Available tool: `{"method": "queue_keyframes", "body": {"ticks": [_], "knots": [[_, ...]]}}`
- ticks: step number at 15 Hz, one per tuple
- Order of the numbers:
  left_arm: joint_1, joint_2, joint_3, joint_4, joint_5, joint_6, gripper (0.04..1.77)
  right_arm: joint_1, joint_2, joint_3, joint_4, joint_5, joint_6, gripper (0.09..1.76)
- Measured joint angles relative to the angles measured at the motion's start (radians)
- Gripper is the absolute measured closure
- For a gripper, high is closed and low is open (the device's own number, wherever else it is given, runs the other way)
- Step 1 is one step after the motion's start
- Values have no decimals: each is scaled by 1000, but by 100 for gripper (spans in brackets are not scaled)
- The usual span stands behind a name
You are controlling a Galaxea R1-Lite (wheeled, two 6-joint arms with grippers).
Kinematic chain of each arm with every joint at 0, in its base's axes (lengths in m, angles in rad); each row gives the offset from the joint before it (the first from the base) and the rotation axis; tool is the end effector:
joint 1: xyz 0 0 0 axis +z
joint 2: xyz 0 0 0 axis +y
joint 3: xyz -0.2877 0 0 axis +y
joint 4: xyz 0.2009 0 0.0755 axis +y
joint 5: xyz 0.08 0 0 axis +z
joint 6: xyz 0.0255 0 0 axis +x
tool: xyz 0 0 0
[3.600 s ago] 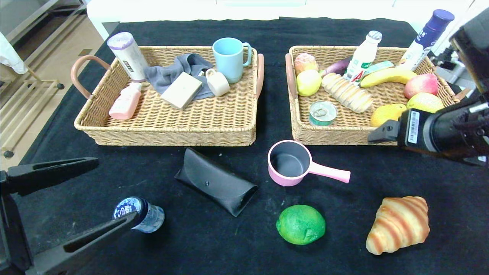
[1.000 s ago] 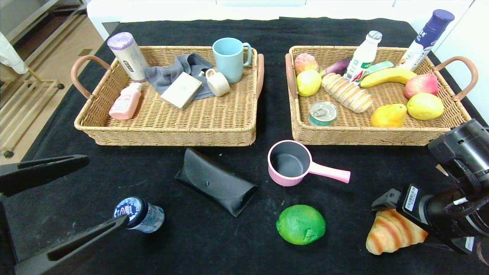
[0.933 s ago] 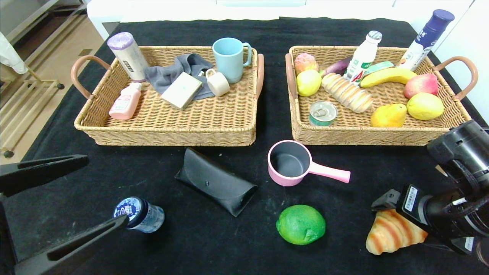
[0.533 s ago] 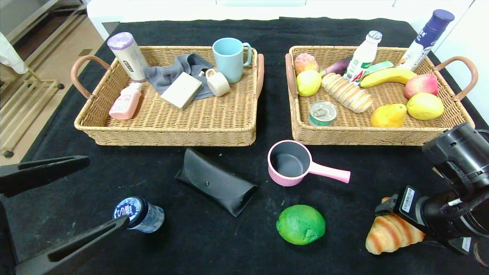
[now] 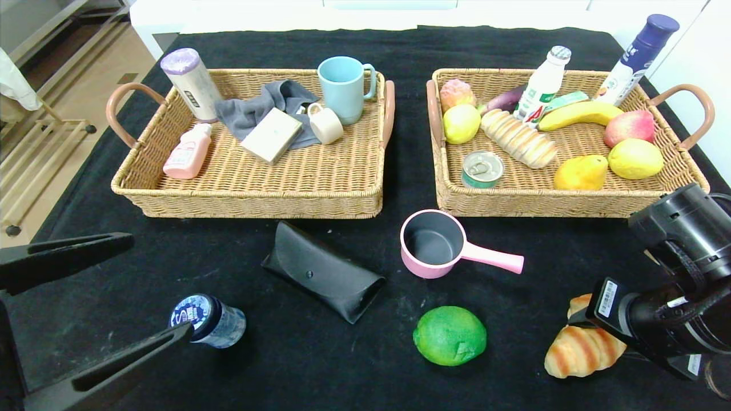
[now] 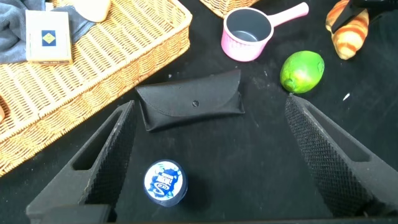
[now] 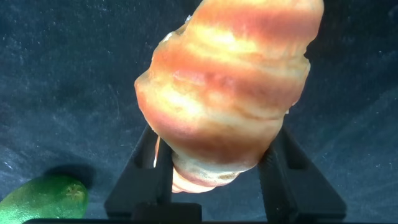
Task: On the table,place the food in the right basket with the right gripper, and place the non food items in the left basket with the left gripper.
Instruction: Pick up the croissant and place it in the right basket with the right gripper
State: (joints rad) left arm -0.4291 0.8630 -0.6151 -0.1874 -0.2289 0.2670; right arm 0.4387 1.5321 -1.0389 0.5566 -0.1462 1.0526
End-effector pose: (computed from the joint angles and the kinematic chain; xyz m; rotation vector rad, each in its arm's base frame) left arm 0.1166 -0.0597 0.2362 0.2633 -0.0269 -0.6621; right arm 0.2315 0.1045 0.1676 0.6515 1.0211 -0.2818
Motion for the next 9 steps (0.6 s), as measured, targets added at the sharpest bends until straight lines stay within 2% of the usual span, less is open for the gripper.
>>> {"method": "queue_keyframes", "body": {"ticks": [9], "knots": [[0,4,6,0,-1,1,9,6,-2,8,1,1,-4,102]]}}
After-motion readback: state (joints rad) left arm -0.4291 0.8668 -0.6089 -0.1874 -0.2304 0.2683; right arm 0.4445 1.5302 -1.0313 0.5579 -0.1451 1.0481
